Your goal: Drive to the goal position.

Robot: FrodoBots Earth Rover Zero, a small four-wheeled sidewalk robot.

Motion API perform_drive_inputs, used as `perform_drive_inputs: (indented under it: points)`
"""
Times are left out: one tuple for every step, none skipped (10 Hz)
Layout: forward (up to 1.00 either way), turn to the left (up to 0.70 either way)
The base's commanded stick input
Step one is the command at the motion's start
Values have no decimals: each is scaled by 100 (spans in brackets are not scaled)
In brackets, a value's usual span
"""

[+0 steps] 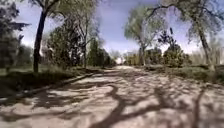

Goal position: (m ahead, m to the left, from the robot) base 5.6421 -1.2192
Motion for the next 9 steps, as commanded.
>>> perform_drive_inputs:
  points:
    - [70,0]
    - [70,0]
    - [70,0]
    - [70,0]
    - [70,0]
    - [70,0]
    - [70,0]
    - [70,0]
    - [70,0]
